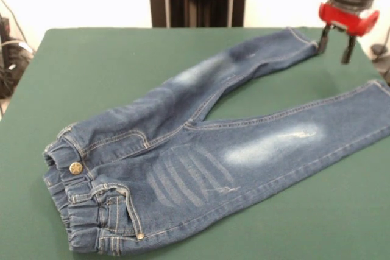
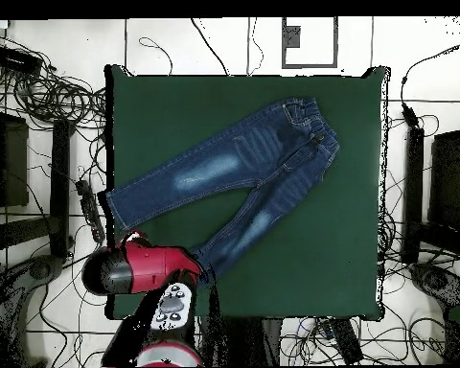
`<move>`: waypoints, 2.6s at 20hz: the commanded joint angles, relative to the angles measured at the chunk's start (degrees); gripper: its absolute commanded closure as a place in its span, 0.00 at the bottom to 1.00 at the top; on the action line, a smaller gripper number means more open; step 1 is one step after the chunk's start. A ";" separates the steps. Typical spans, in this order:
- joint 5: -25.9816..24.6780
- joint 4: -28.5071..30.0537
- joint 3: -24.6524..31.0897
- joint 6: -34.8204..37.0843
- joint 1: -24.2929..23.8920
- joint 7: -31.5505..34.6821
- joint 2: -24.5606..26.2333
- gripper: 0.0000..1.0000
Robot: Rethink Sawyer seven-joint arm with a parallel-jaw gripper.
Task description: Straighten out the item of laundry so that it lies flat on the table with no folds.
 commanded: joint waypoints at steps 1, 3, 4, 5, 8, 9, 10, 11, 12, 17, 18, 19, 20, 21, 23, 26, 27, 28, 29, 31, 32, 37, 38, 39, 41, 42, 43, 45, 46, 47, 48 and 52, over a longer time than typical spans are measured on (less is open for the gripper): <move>-2.17 0.45 5.23 -6.20 -0.91 2.66 8.20 0.00; -2.51 0.99 5.01 -7.04 -0.86 2.77 8.64 0.00; -2.78 1.74 5.24 -7.43 -1.17 2.77 8.51 0.00; -3.13 2.55 5.52 -7.84 -1.57 2.79 8.31 0.00; -4.41 4.68 6.01 -9.49 -2.69 3.08 8.24 0.00; -4.82 5.65 6.28 -9.83 -3.07 3.25 7.92 0.00; -5.34 6.89 6.45 -10.38 -3.51 3.47 7.52 0.00; -5.71 8.18 6.98 -10.91 -3.92 3.76 7.02 0.00; -6.07 9.46 7.50 -11.45 -4.33 4.06 6.51 0.00; -6.46 13.51 8.47 -13.30 -4.61 5.93 4.75 0.00; -6.43 14.13 8.68 -13.57 -4.72 6.18 4.44 0.00; -6.36 14.68 8.93 -13.85 -4.83 6.40 4.25 0.00; -6.30 14.79 8.87 -14.13 -4.78 6.42 4.26 0.00; -6.24 14.91 8.81 -14.40 -4.73 6.45 4.26 0.00; -5.85 15.00 8.64 -14.76 -4.33 6.53 4.29 0.00; -5.15 16.19 8.82 -14.21 -3.83 6.76 2.77 0.00; -4.91 16.64 8.78 -13.67 -3.64 6.77 1.92 0.00; -4.63 17.23 8.85 -13.24 -3.39 6.93 1.03 0.00; -4.37 17.67 8.81 -12.72 -3.21 6.98 0.13 0.00; -3.88 18.31 8.91 -11.95 -2.94 7.07 -1.10 0.00; -3.73 18.48 9.11 -11.94 -2.99 7.06 -1.35 0.00; -3.39 18.02 9.33 -12.67 -3.01 6.80 -0.65 0.00; -3.44 17.75 9.27 -12.95 -3.11 6.64 -0.25 0.00; -3.38 17.69 9.07 -12.98 -2.98 6.63 -0.16 0.00; -3.45 17.98 9.02 -12.77 -3.12 6.50 -0.56 0.00; -3.53 18.04 9.03 -12.57 -3.28 6.34 -0.79 0.00; -3.71 18.04 9.00 -12.57 -3.52 6.15 -0.86 0.00; -3.93 17.50 8.90 -13.05 -3.86 5.83 -0.13 0.00; -4.14 17.01 8.96 -13.76 -4.19 5.67 0.76 0.00; -4.18 16.28 8.64 -14.34 -4.16 5.53 1.74 0.00; -4.12 15.45 8.27 -14.94 -4.06 5.48 2.75 0.00; -3.55 11.30 6.90 -16.95 -3.57 5.11 7.06 0.00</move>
